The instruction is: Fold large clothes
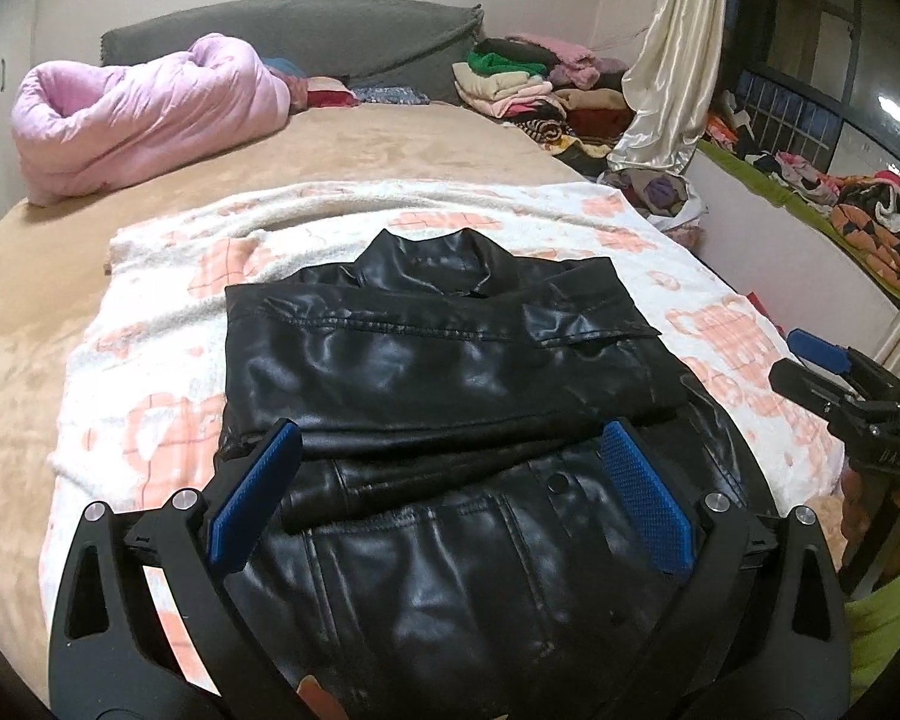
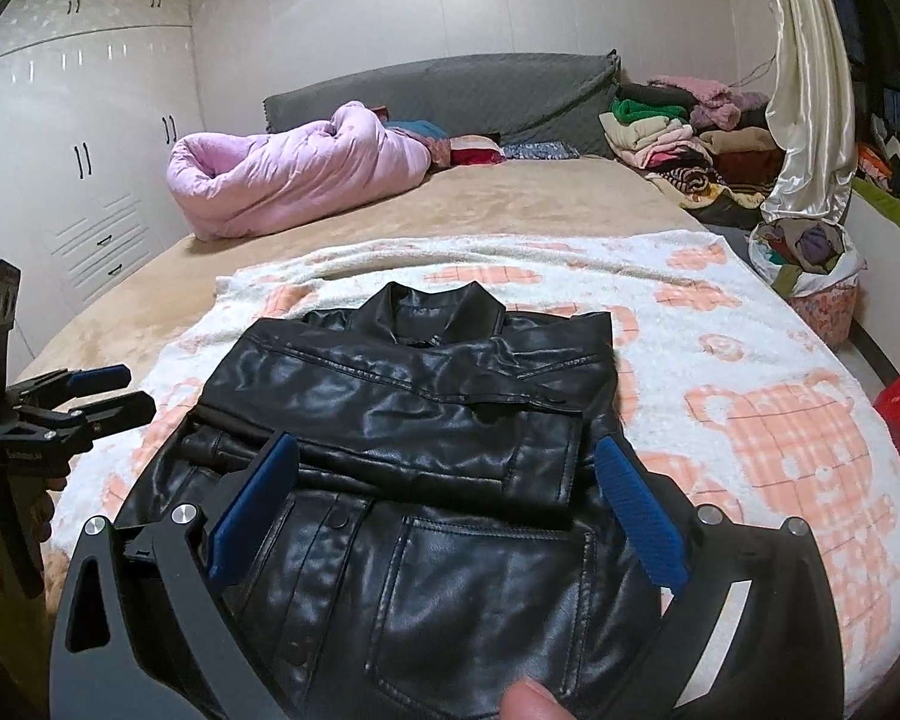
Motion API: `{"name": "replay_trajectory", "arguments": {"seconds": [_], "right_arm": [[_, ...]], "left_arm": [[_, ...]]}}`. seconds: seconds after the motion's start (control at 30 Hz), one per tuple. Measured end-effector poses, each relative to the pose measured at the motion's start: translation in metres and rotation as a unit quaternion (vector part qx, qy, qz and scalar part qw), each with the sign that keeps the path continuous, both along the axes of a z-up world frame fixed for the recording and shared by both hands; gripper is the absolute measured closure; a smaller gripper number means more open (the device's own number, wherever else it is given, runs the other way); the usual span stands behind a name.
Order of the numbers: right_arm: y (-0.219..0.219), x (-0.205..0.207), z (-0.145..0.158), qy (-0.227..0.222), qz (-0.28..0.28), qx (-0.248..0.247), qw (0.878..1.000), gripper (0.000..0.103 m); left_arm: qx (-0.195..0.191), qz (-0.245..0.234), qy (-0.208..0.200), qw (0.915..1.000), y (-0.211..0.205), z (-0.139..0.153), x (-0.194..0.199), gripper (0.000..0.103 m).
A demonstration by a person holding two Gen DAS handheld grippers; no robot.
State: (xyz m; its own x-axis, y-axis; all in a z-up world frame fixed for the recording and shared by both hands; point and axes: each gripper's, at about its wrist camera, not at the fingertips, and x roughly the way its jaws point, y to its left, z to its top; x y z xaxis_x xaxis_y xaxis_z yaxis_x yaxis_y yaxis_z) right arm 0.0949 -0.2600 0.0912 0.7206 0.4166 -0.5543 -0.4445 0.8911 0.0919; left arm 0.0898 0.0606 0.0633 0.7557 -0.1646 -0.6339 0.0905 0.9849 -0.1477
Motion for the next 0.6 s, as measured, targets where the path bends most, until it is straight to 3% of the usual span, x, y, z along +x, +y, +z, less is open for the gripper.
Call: {"name": "replay_trajectory", "arguments": {"seconds": [0.27, 0.6], "right_arm": [[-0.01, -0.016, -0.004, 0.002, 0.007, -0.016, 1.0, 0.004], [-0.038, -0.025, -0.038, 0.049, -0.004, -0.042, 0.998, 0.005]], "left_arm": [[0.006, 0.007, 0.009, 0.9999, -0.009, -0.008, -0.018, 0.01], [0.019, 0.028, 0.049, 0.9982, -0.007, -0.035, -0.033, 0.009]]}}
